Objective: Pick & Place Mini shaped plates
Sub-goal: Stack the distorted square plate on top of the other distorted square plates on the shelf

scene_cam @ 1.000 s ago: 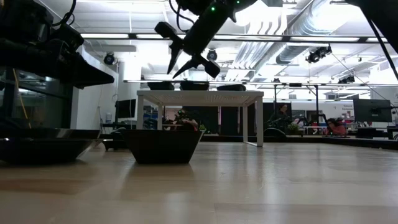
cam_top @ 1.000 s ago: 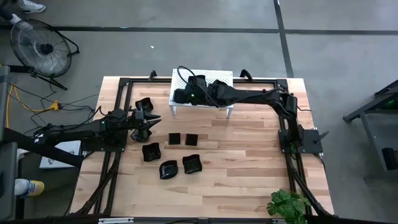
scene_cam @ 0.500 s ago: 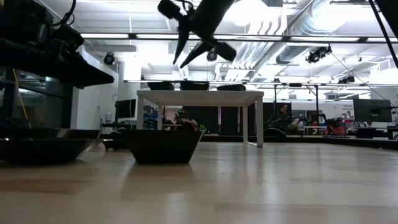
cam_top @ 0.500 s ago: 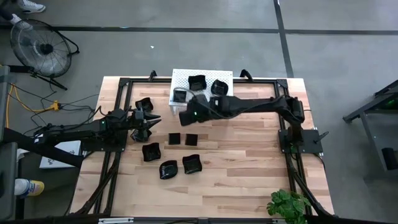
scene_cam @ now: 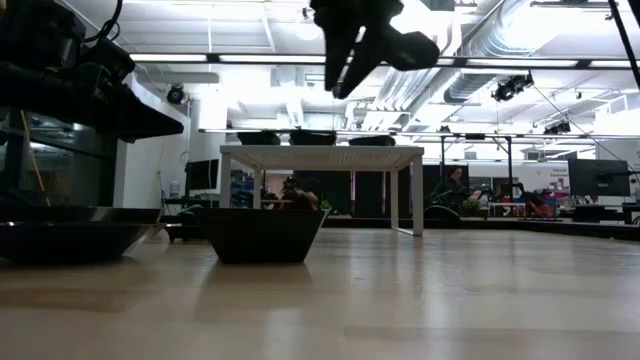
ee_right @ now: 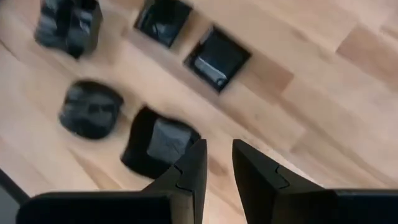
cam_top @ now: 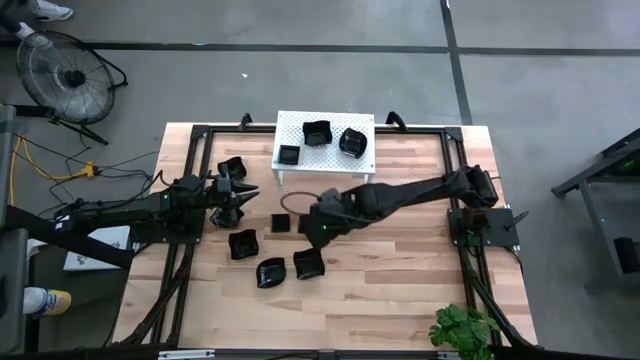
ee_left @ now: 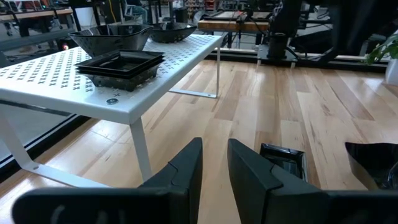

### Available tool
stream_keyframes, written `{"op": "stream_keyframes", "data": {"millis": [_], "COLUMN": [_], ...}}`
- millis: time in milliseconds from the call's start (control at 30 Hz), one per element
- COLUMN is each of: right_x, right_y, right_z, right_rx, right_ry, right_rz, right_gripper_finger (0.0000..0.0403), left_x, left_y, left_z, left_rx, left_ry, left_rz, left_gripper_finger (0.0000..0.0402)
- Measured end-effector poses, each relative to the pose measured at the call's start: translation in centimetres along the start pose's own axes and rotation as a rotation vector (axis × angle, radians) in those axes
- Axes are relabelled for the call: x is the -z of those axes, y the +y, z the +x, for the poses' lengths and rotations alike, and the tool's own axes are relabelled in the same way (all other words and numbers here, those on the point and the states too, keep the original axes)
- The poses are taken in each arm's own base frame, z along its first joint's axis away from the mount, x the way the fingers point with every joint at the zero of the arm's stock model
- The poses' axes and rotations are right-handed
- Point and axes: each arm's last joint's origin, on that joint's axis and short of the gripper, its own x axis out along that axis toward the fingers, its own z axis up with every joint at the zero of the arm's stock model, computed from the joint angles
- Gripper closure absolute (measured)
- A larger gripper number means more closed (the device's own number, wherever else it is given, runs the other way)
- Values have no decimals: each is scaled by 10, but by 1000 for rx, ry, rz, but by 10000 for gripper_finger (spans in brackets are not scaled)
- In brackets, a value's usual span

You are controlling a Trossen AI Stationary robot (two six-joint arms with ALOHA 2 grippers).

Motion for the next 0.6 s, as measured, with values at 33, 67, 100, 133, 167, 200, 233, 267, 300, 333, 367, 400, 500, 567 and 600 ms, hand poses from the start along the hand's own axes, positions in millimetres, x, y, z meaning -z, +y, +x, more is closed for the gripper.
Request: {"op": "stream_keyframes", "data": {"millis": [33,67,100,133,167,200,233,267,300,333,367,400,500,567,600], "right_x": [4,8,13,17,20,24,27,31,35,39,43,47,57,62,64], "right_y": [1,2,3,4,5,6,7,7,8,9,11,12,18,22,23], "right_z": [-1,-1,-2,-2,-3,-3,-2,-1,0,4,8,10,24,35,40], "right_rx": [5,11,21,28,31,33,38,45,53,64,70,72,81,68,68], "right_ry": [6,9,10,12,16,22,33,47,65,82,94,107,129,157,167], "right_rz": [-11,-19,-20,-21,-28,-36,-45,-49,-50,-55,-63,-73,-89,-86,-76], "right_gripper_finger": [331,331,331,331,331,331,331,331,331,331,331,331,331,331,331], "left_x": [0,0,0,0,0,0,0,0,0,0,0,0,0,0,0], "left_y": [0,0,0,0,0,0,0,0,0,0,0,0,0,0,0], "left_z": [0,0,0,0,0,0,0,0,0,0,0,0,0,0,0], "left_rx": [0,0,0,0,0,0,0,0,0,0,0,0,0,0,0], "left_ry": [0,0,0,0,0,0,0,0,0,0,0,0,1,1,0], "left_rz": [0,0,0,0,0,0,0,0,0,0,0,0,0,0,0], "left_gripper_finger": [328,328,328,328,328,328,328,328,328,328,328,328,328,328,328]}}
